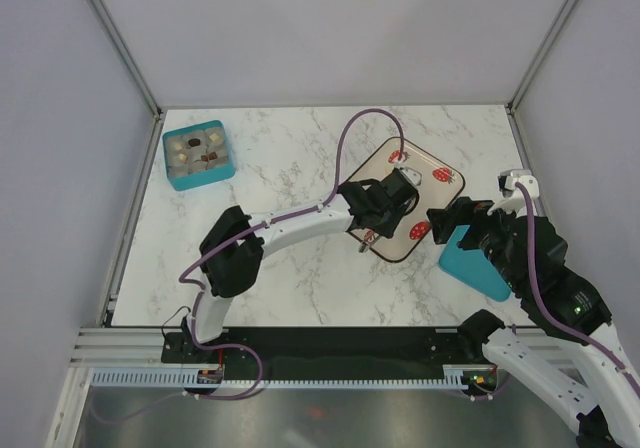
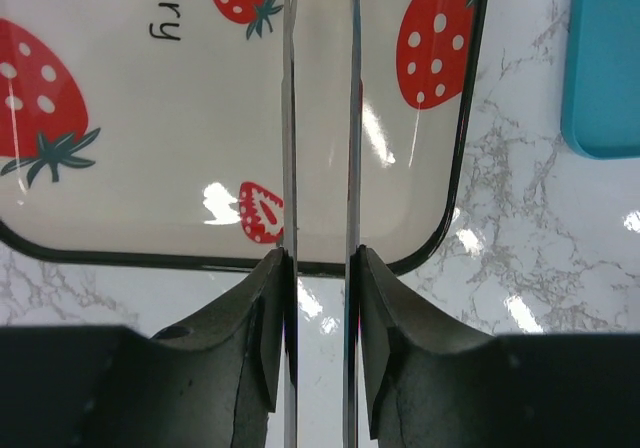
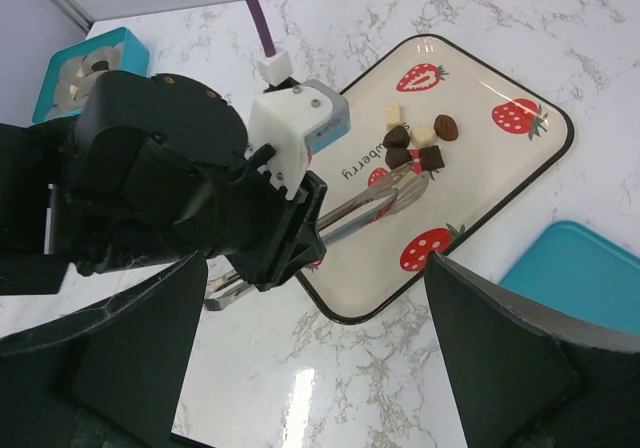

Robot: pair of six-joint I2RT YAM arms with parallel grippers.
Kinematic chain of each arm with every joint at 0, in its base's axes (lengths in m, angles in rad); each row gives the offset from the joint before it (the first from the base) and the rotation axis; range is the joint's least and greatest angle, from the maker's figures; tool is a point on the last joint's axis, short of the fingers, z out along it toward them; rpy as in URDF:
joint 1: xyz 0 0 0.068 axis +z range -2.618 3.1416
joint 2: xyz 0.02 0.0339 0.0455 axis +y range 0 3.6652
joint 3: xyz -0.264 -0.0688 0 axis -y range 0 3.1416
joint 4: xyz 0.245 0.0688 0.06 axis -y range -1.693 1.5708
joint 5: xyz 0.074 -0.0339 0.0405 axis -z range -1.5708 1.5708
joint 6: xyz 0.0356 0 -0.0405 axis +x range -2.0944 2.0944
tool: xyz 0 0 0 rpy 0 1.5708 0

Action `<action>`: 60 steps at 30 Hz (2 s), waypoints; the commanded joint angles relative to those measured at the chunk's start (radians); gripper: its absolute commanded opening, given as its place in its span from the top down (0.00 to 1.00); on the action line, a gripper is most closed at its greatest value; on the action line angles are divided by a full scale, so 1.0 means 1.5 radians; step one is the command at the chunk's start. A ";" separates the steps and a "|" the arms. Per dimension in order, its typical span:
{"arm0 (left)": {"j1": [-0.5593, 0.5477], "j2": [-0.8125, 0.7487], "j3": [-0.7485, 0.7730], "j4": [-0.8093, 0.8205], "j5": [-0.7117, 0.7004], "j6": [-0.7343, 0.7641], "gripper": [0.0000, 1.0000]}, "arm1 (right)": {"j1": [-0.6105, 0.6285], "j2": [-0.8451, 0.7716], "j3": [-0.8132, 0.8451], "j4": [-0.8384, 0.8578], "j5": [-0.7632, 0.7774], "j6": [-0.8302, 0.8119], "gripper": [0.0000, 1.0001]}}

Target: Pack the chocolate

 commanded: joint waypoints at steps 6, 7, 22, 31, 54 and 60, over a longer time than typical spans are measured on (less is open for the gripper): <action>0.008 -0.188 -0.008 -0.107 -0.092 -0.058 0.68 | 0.002 -0.007 0.004 0.014 -0.029 0.013 0.02; 0.011 -0.204 -0.010 -0.118 -0.102 -0.061 0.68 | 0.001 -0.004 -0.001 0.015 -0.035 0.019 0.02; 0.340 -0.414 -0.121 -0.210 -0.076 -0.057 0.68 | 0.001 0.222 0.097 0.033 -0.030 0.045 0.02; 0.422 -0.388 -0.026 -0.354 -0.116 -0.143 0.68 | 0.001 0.393 0.309 -0.053 -0.059 0.111 0.02; 0.730 -0.329 -0.038 -0.335 -0.038 -0.075 0.67 | 0.000 0.507 0.362 -0.073 -0.116 0.108 0.02; 0.748 -0.291 -0.021 -0.327 -0.038 -0.050 0.62 | 0.000 0.510 0.369 -0.074 -0.112 0.089 0.02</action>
